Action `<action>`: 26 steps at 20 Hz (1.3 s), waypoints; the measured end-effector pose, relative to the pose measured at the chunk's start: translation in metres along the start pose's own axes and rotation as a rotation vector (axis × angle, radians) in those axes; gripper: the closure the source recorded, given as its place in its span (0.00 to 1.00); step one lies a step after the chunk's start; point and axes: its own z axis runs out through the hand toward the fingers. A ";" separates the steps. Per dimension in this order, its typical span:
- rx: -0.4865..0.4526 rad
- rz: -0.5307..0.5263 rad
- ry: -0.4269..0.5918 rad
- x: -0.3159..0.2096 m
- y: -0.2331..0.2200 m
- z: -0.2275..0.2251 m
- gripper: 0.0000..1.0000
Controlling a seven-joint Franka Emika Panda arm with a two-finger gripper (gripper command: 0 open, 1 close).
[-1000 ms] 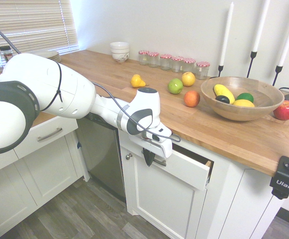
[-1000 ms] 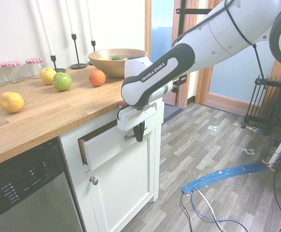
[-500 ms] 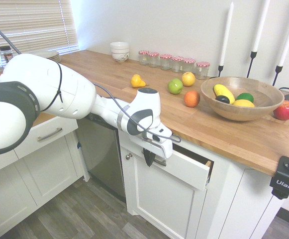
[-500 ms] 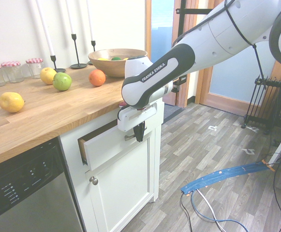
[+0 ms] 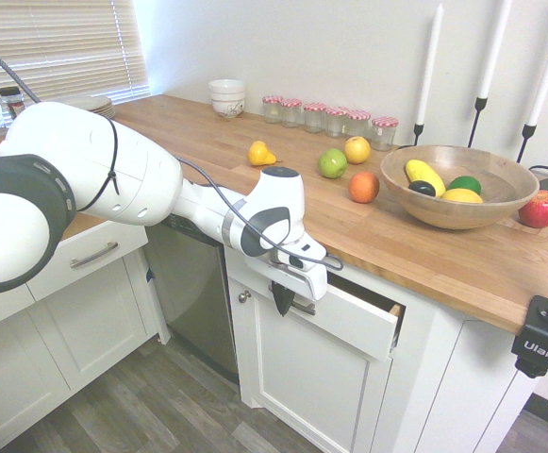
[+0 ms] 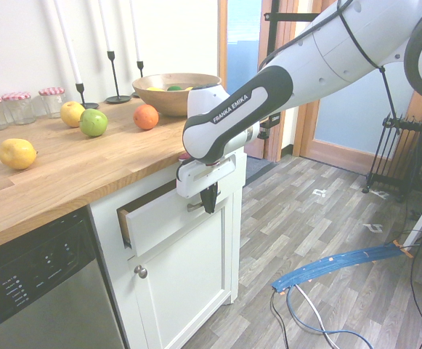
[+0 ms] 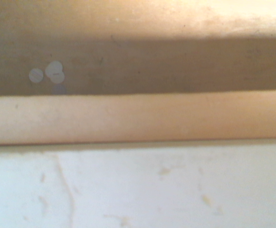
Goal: Close the drawer
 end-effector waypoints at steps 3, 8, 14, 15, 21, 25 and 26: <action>0.004 0.000 0.002 0.000 0.000 0.000 0.00; 0.031 0.012 0.023 -0.010 0.008 -0.004 0.00; 0.036 0.023 0.022 -0.038 0.039 -0.011 0.00; 0.037 0.024 0.021 -0.043 0.044 -0.013 0.00; 0.040 0.021 0.013 -0.087 0.080 -0.028 0.00; 0.041 0.023 0.006 -0.116 0.113 -0.039 0.00; 0.042 0.025 0.006 -0.120 0.119 -0.041 0.00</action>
